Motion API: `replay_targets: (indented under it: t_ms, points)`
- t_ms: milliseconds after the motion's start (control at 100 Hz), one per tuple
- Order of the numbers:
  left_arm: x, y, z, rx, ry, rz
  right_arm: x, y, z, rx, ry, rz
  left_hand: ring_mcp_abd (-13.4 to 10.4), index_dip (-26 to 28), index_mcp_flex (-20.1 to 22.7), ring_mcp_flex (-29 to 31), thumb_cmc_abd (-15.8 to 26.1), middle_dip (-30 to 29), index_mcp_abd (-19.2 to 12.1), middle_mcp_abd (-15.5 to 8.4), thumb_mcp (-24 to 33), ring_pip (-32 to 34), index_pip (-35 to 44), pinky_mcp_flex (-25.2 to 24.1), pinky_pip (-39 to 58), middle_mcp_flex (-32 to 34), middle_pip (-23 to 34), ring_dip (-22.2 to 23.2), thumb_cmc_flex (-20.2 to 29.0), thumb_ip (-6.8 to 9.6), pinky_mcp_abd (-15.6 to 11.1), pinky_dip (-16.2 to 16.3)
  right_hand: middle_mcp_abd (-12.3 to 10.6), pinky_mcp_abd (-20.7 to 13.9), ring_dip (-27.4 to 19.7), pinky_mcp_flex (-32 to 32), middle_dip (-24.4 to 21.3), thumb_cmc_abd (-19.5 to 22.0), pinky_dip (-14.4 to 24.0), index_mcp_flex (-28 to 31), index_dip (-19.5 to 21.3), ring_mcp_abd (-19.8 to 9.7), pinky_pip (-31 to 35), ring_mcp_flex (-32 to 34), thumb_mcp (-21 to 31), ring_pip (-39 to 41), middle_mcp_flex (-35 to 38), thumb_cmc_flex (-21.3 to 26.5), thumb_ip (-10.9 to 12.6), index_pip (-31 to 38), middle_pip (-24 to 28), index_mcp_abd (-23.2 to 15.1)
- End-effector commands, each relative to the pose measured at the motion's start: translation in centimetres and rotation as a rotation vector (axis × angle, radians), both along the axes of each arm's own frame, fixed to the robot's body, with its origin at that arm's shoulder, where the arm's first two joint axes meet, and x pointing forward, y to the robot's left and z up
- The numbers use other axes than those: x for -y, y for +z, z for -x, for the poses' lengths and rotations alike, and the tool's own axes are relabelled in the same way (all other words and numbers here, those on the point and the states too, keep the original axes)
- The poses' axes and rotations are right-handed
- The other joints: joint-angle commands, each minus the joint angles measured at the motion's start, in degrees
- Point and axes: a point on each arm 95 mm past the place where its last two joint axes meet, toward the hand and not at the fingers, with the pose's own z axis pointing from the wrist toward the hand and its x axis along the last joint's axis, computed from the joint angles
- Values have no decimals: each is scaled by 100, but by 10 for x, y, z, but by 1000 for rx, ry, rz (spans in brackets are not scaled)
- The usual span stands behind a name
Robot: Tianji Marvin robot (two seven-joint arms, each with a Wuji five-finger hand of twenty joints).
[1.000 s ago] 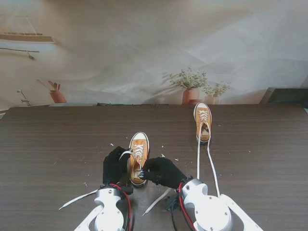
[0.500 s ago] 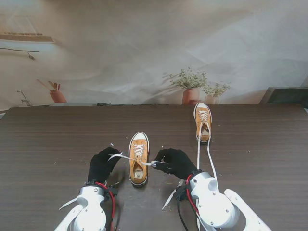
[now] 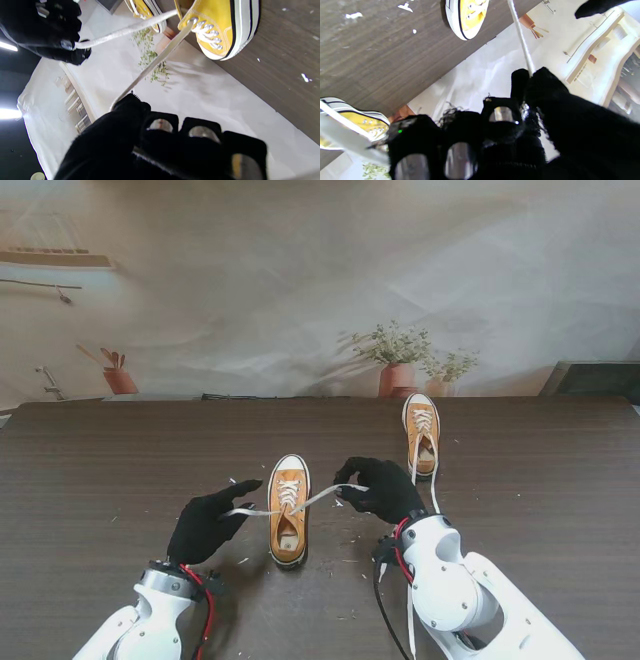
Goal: Tie the shoelaces into a bow on the shoes
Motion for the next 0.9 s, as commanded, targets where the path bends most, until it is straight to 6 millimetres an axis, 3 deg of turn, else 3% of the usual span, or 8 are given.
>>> replay_targets:
  t_ms: [0, 170, 350, 550, 750, 890]
  points:
    - [-3, 1, -5, -24, -34, -3, -5, 6, 0, 19, 21, -13, 453, -160, -213, 231, -205, 43, -527, 238, 227, 58, -151, 185, 1428, 307, 5, 113, -162, -104, -878, -112, 10, 41, 90, 205, 74, -35, 71, -164, -222, -124, 1644, 149, 121, 483, 378, 215, 54, -2, 233, -235]
    - [5, -4, -12, -76, -154, -15, -15, 9, 1, 50, 71, -31, 608, -207, -586, 226, -372, -36, -618, 225, 440, -238, -282, 156, 1195, 321, -266, 53, -244, -77, -670, -266, 14, 39, 87, 204, 78, -53, 63, -135, -337, -122, 1644, 149, 135, 485, 389, 258, 64, 39, 220, -378]
    - [22, -8, -20, -120, -254, 22, -28, 10, 1, 68, 124, -29, 710, -238, -804, 223, -495, -78, -520, 262, 523, -412, -352, 139, 1040, 331, -433, 36, -332, -82, -501, -340, 73, 39, 94, 204, 89, -136, 63, -69, -428, -126, 1644, 148, 184, 495, 408, 358, 81, 42, 215, -497]
    - [39, -5, -29, -95, -256, 26, -37, 15, 4, 93, 151, -42, 780, -236, -761, 222, -631, -94, -520, 354, 547, -452, -331, 140, 1035, 337, -514, 48, -414, -140, -483, -343, 139, 40, 101, 204, 105, -157, 63, -11, -493, -135, 1644, 148, 190, 497, 408, 416, 87, 71, 212, -550]
    - [59, -6, -37, -116, -283, 9, -46, 17, 9, 102, 184, -59, 787, -234, -725, 222, -719, -91, -323, 400, 644, -456, -318, 140, 1035, 343, -553, 77, -497, -193, -485, -344, 136, 34, 104, 204, 119, -174, 59, 36, -525, -148, 1644, 149, 193, 492, 408, 430, 89, 98, 209, -576]
    - [73, -8, -41, -117, -270, 18, -50, 17, 14, 104, 208, -61, 788, -200, -452, 223, -628, -86, -290, 423, 680, -458, -217, 140, 1035, 345, -557, 88, -496, -223, -486, -344, 136, 28, 104, 204, 126, -173, 53, 39, -539, -157, 1644, 150, 202, 490, 408, 428, 89, 103, 206, -542]
